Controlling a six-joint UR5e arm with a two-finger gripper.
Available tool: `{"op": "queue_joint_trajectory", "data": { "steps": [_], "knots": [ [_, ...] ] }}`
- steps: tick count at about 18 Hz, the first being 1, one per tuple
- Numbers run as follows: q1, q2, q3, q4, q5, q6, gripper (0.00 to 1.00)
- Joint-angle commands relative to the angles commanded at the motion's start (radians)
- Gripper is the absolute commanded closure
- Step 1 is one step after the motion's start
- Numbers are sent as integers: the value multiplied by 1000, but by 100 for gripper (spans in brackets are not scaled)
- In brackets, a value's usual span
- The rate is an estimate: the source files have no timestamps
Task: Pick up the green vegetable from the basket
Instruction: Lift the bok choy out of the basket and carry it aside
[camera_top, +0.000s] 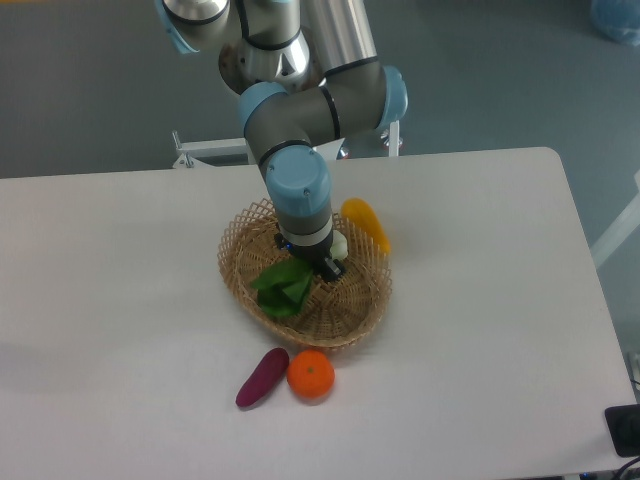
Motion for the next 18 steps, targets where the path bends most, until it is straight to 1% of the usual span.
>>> {"op": "queue_joint_trajectory", "data": {
  "steps": [4,6,7,9,13,15,18],
  "knots": [
    [34,3,92,-44,-17,0,81],
    [66,2,146,-69,-29,0,80],
    [77,-6,172,-81,-29,2,77],
    [107,-21,209,-95,-29,3,77],
    [166,-84,296,-97,-61,3,81],
    [178,-118,345,-98,-61,11,82],
    [196,-169,402,-98,-58,15,81]
  ]
}}
